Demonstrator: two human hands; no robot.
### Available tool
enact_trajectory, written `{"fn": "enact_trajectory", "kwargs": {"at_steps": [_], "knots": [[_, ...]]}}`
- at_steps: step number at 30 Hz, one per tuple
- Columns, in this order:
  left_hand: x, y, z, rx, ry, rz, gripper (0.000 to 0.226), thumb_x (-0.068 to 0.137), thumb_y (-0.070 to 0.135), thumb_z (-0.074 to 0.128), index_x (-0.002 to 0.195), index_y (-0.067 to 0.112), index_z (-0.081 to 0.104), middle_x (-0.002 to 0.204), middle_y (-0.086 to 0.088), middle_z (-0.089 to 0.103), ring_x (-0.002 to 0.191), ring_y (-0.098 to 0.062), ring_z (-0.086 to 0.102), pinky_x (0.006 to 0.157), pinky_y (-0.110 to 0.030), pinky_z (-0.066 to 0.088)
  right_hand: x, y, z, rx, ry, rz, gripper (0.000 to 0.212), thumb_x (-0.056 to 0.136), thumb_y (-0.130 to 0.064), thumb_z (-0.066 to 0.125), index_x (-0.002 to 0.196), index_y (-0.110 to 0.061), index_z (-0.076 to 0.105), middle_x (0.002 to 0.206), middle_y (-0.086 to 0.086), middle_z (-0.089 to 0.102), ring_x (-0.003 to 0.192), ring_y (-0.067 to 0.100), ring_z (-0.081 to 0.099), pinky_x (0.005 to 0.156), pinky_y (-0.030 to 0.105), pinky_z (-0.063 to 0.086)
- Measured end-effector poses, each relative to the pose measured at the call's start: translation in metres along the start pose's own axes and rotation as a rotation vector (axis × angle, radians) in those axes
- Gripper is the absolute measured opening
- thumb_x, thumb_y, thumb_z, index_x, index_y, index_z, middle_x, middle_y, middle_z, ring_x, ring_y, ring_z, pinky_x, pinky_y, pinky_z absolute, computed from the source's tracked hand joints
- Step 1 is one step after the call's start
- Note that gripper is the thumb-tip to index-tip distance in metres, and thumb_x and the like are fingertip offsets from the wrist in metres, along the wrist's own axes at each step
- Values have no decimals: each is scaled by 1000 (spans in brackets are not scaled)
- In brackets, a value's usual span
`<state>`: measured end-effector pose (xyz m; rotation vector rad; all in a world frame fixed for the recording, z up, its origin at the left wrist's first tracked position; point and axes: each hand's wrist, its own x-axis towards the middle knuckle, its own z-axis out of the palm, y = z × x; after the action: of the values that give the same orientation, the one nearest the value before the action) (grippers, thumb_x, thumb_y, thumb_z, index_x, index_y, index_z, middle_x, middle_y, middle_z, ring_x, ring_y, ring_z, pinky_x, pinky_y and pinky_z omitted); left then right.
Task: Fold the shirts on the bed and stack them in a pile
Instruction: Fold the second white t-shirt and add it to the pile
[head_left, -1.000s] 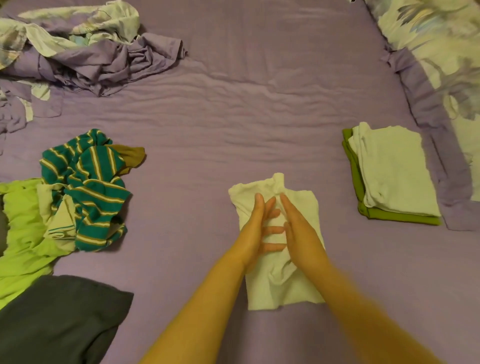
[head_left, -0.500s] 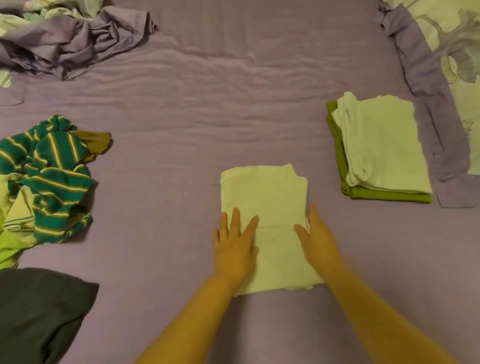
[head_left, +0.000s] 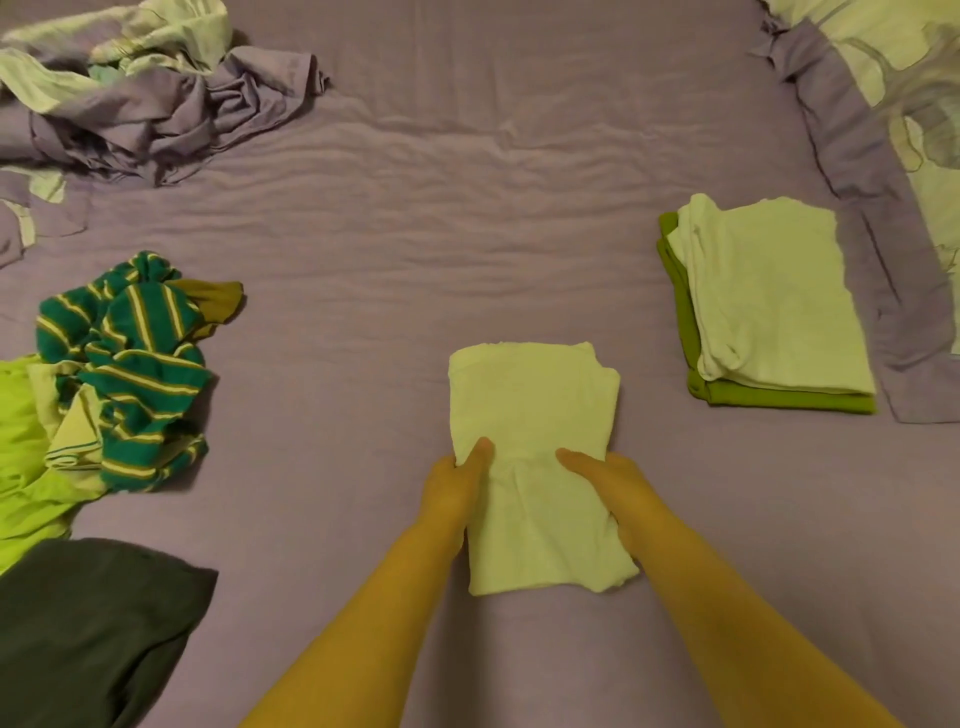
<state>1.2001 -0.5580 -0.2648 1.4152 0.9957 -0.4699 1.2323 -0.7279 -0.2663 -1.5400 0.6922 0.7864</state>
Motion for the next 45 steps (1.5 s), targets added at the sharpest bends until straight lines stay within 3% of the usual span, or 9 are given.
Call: {"fn": "enact_trajectory", "kwargs": {"at_steps": [6, 9, 15, 24, 30, 34, 37, 40, 45], "knots": [[-9, 26, -4, -26, -104, 220, 24, 94, 35, 53, 116, 25, 54, 112, 4, 63, 97, -14, 61, 82, -32, 50, -11, -20, -10, 93, -99, -79, 35, 86, -21, 66, 119, -22, 56, 111, 5, 66, 100, 24, 63, 84, 37, 51], [-19, 48, -2, 1, -171, 323, 29, 96, 37, 49, 124, 29, 52, 112, 9, 62, 95, -6, 60, 75, -23, 50, -21, -40, -22, 100, -117, -114, 34, 87, -20, 64, 119, -24, 56, 111, 5, 67, 100, 25, 63, 85, 39, 51], [-40, 99, 28, 0, -285, 295, 34, 97, 41, 44, 130, 33, 44, 114, 8, 59, 99, -15, 59, 80, -35, 49, -37, -86, -65, 121, -63, -202, 37, 85, -19, 66, 121, -21, 57, 112, 6, 67, 104, 27, 62, 97, 47, 47], [-57, 167, 140, 67, -408, 345, 39, 98, 46, 39, 136, 39, 38, 124, 8, 58, 106, -16, 59, 77, -36, 52, -33, -153, -177, 102, 0, -324, 24, 86, -21, 64, 107, -30, 57, 106, 1, 66, 100, 24, 62, 93, 41, 48], [-50, 190, 216, 57, -405, 351, 41, 98, 47, 38, 138, 38, 37, 125, 7, 58, 106, -16, 59, 73, -34, 52, -4, -186, -246, 104, 10, -329, 42, 86, -19, 65, 127, -19, 54, 116, 7, 65, 105, 29, 61, 95, 45, 47], [-33, 205, 255, 32, -393, 346, 43, 98, 43, 40, 140, 34, 38, 131, 4, 56, 113, -20, 57, 89, -41, 50, 18, -204, -279, 89, -7, -353, 38, 87, -17, 63, 124, -20, 55, 114, 5, 66, 105, 27, 62, 95, 45, 47], [-18, 212, 276, 14, -372, 355, 41, 97, 43, 42, 137, 34, 40, 129, 4, 56, 114, -21, 56, 94, -44, 48, 40, -211, -292, 99, -7, -363, 31, 89, -19, 61, 119, -23, 53, 108, 1, 65, 99, 21, 61, 85, 36, 50], [4, 198, 282, 50, -320, 374, 46, 95, 42, 47, 139, 35, 34, 135, 5, 50, 119, -21, 51, 100, -47, 45, 68, -197, -294, 27, 2, -324, 46, 89, -25, 62, 131, -22, 45, 120, 1, 60, 103, 19, 59, 84, 35, 50], [29, 157, 279, 237, -333, 334, 76, 83, 36, 70, 144, 24, 27, 139, 2, 46, 124, -21, 49, 101, -39, 45, 101, -148, -289, -283, 43, -325, 82, 85, -22, 67, 150, -22, 16, 152, -3, 27, 138, 19, 30, 110, 32, 29]]}}
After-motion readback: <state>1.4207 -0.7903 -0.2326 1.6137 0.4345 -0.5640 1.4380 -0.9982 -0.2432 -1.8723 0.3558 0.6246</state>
